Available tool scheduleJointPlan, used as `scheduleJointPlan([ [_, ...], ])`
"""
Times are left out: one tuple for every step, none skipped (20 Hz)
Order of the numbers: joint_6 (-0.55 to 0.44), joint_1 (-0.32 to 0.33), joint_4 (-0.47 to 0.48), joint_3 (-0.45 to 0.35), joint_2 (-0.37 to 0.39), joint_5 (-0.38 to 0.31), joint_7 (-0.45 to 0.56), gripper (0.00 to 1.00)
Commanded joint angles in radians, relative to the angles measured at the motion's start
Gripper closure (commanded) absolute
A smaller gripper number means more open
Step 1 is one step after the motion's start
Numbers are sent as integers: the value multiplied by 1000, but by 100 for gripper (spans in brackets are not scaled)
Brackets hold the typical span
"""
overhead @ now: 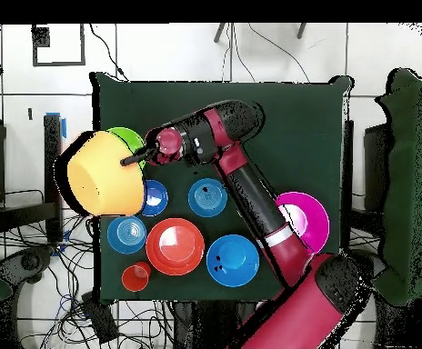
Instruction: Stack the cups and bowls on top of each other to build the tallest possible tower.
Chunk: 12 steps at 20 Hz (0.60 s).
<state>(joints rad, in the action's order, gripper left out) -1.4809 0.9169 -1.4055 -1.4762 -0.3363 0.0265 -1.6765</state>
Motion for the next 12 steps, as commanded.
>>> scheduleJointPlan([
  [-145,-40,192,68,-32,26,294,100],
  [-149,-40,195,67,-31,24,293,100],
  [-149,-39,193,65,-31,24,289,100],
  [-150,-38,192,63,-32,25,285,100],
  [-151,-38,192,61,-33,26,283,100],
  [-152,-38,193,59,-33,26,280,100],
  [-154,-38,194,58,-32,25,280,100],
  [-159,-40,199,60,-30,23,281,100],
  [-167,-42,205,62,-29,21,282,100],
  [-176,-44,213,65,-27,19,285,100],
  [-188,-47,221,68,-25,18,287,100],
  [-202,-48,230,71,-23,17,288,100],
])
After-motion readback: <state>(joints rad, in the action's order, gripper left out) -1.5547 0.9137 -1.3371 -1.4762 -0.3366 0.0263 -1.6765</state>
